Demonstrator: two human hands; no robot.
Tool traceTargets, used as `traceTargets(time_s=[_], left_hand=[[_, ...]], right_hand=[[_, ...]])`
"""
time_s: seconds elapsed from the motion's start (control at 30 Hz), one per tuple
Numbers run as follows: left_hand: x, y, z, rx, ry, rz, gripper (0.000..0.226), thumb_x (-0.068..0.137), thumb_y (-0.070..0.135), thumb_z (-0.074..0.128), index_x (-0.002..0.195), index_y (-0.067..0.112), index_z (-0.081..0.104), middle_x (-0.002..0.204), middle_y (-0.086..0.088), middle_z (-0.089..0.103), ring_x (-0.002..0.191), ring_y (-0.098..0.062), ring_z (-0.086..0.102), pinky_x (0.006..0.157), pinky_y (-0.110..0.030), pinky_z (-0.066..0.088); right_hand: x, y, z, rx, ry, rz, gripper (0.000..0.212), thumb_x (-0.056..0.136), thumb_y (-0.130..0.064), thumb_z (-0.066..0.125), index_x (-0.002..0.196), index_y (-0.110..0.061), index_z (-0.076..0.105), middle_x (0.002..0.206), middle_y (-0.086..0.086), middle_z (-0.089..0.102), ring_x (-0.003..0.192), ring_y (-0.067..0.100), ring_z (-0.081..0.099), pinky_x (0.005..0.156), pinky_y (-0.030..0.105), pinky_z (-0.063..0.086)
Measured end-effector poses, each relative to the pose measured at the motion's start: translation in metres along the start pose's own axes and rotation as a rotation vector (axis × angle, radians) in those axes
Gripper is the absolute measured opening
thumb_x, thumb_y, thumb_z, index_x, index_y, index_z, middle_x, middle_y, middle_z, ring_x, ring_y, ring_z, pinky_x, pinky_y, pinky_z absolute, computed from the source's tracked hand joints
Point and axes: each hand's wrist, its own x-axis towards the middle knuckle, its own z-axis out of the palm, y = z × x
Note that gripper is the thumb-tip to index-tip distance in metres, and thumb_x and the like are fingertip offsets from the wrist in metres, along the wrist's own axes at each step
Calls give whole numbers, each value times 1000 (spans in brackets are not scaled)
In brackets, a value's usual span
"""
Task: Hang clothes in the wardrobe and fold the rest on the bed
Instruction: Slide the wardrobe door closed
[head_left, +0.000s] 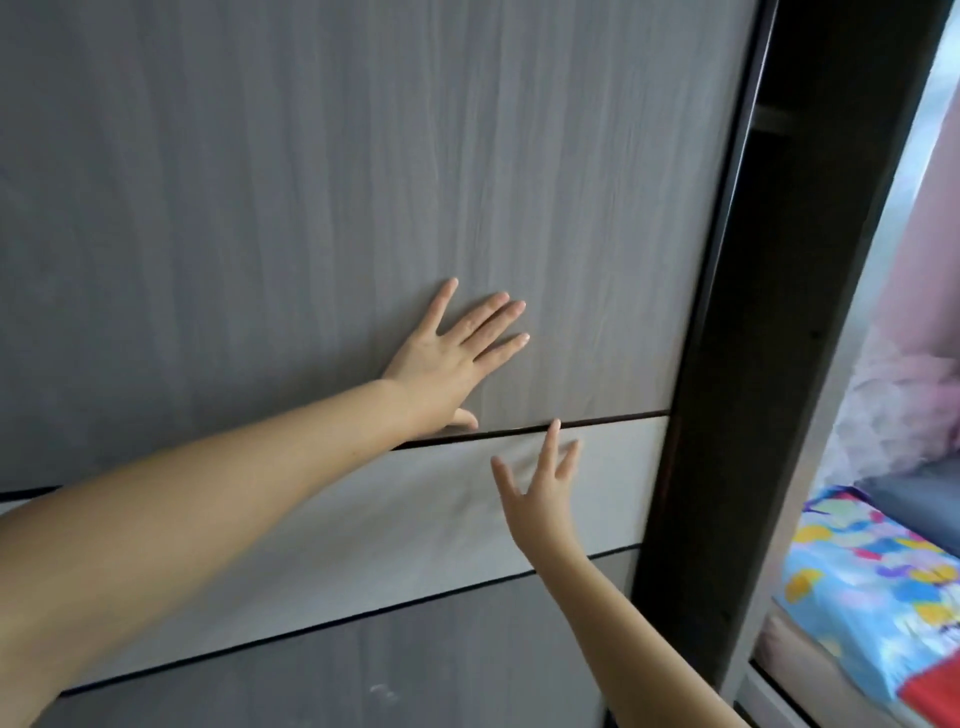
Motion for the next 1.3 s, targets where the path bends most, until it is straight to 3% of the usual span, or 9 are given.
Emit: traceTargets(time_s=[0.2,0.6,0.83,1.3], left_hand=[[45,33,-7,50,81,63,106,81,79,31,147,16,-24,151,-13,-34,143,-30,-24,99,-62,-23],[133,105,-22,71,101,79,104,81,80,28,148,17,-20,154,-12,-31,142,-31,-28,98,-64,-24],[167,131,-34,51,90,86,103,82,78,29,148,16,-20,153,-13,-31,141,-31,-29,101,-64,-22],[177,144,-31,62,65,61,105,81,80,29,146,17,-25,152,-11,-35,139,-32,-33,93,-66,-28]], right_hand=[[33,-7,-21,126,147,152,78,97,-48,44,150,-35,-12,157,6,-27,144,34,-22,115,51,-1],[87,43,-83,129,293,190,74,99,-48,40,150,-36,-12,158,5,-24,144,34,-22,115,50,-5],[108,60,-118,90,289,199,73,99,-48,38,150,-35,-13,158,7,-23,144,34,-21,115,48,-5],[109,64,-140,30,172,223,77,98,-52,39,148,-39,-18,157,7,-27,144,40,-18,115,52,-2]])
